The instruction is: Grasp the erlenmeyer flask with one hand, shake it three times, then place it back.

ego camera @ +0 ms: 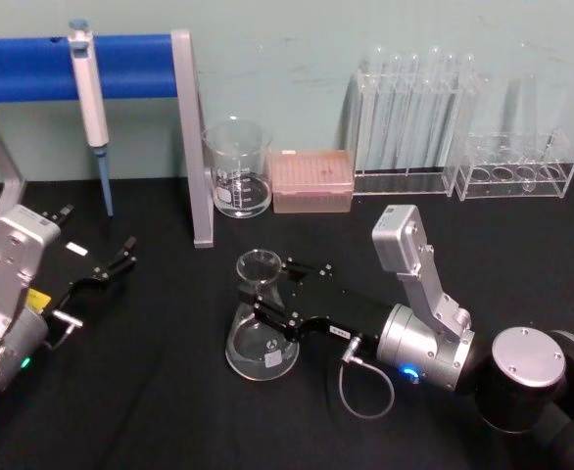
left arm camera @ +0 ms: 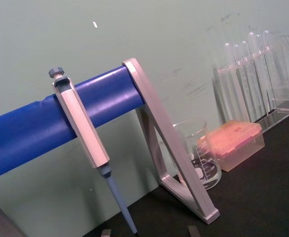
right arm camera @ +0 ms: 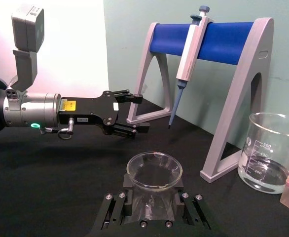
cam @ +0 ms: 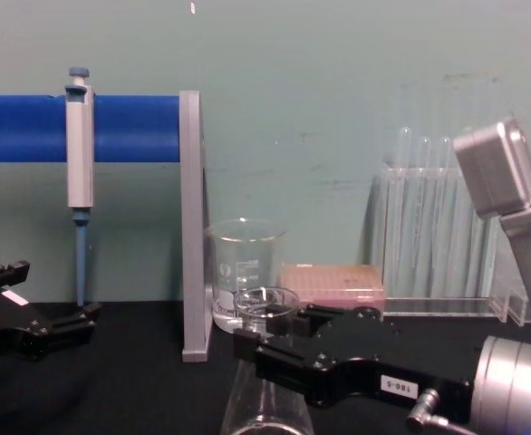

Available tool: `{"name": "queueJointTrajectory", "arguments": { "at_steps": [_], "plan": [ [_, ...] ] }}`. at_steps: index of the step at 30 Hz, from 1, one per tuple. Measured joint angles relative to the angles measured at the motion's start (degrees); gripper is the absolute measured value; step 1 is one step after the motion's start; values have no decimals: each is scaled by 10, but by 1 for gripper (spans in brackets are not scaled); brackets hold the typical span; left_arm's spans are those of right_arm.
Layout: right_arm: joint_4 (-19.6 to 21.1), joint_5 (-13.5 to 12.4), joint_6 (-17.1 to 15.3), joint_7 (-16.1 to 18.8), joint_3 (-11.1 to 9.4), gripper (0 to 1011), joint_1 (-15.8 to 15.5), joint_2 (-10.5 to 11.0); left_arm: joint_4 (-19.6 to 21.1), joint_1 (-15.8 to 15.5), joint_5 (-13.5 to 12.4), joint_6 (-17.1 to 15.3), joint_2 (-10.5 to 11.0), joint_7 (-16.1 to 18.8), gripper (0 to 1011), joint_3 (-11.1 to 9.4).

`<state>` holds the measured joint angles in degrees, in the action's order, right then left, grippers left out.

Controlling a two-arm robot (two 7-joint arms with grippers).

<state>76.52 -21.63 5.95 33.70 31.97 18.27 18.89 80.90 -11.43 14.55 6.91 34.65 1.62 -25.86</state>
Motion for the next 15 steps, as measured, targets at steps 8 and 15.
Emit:
{"name": "queueJointTrajectory", "arguments": {
  "at_steps": [8,15],
  "plan": [
    [-1,0,0,1,0,450,0,0,0,0,0,0,0,0,1001,0],
    [-1,0,1,1,0,449,0,0,0,0,0,0,0,0,1001,0]
  ]
}}
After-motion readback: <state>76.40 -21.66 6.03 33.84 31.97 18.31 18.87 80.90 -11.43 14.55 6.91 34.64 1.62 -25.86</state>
